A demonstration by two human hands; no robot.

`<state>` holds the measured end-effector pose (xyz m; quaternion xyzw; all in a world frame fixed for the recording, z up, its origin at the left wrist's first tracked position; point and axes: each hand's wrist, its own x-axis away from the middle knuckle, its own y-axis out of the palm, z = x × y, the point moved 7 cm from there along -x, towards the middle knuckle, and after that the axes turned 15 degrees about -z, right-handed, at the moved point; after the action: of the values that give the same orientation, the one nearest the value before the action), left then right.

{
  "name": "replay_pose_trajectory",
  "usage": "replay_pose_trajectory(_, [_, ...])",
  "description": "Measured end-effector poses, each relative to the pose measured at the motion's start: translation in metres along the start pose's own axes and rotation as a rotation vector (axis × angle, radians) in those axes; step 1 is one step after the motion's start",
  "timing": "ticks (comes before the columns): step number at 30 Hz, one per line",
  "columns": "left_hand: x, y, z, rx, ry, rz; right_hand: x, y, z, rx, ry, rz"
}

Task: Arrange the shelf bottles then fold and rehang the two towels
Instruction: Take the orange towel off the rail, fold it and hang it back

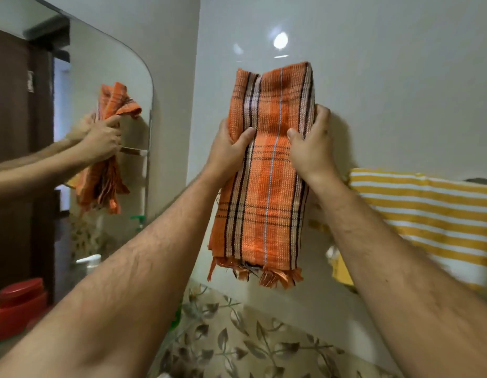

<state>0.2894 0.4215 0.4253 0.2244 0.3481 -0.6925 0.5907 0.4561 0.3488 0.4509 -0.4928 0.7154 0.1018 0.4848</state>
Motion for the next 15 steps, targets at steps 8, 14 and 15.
replay_pose_trajectory(8, [-0.023, 0.006, 0.000, -0.543, 0.006, 0.106, -0.010, 0.010, 0.008, 0.578, 0.048, 0.000])
replay_pose_trajectory(14, [-0.025, -0.001, 0.001, -0.795, 0.049, 0.212, -0.006, 0.027, -0.016, 0.999, -0.311, 0.179])
replay_pose_trajectory(15, [-0.023, 0.002, 0.008, -0.878, 0.105, 0.237, -0.009, 0.031, -0.016, 1.019, -0.300, 0.080])
